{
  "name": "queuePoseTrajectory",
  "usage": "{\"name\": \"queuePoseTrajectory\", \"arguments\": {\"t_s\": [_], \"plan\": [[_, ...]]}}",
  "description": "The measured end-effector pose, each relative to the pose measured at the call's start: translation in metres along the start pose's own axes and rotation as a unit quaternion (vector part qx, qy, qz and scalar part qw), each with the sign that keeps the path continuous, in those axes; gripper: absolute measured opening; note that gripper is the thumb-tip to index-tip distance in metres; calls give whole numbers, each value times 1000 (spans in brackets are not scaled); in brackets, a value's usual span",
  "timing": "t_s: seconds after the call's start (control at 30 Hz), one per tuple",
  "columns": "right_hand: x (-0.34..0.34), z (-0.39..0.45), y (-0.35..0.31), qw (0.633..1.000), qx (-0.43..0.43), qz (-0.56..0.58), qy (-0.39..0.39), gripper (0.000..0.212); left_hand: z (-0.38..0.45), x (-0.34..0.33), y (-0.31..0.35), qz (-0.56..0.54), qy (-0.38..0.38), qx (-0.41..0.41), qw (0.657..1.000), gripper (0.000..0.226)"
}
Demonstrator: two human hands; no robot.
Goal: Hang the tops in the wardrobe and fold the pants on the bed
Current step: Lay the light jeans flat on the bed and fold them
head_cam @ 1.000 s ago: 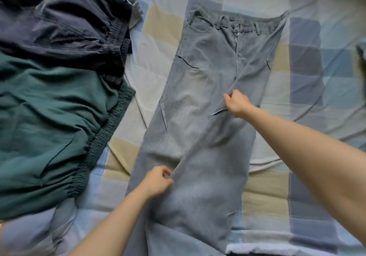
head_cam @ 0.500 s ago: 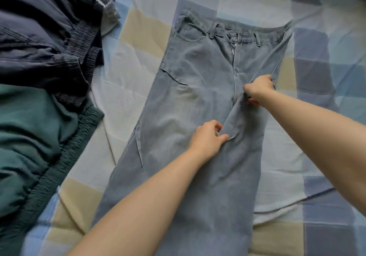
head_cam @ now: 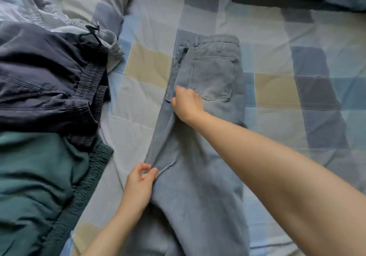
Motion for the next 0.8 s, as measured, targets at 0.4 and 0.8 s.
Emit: {"name": "queuePoseTrajectory", "arguments": {"t_s": [0.4, 0.8], "plan": [[-41, -16, -39, 995, 88, 34, -18, 53, -10, 35, -36, 58, 1, 6, 998, 32], [17, -121, 180, 878, -289, 310, 225, 21, 30, 10, 1, 48, -70, 43, 995, 17]]}}
Point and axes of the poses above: each hand's wrist, its own z-axis towards the middle knuckle, its own x-axis out of the back of the hand, y = z × x, the point moved 10 cm from there along z, towards the middle knuckle, and after that the axes turned 8 degrees about -y, right-handed, at the moved point
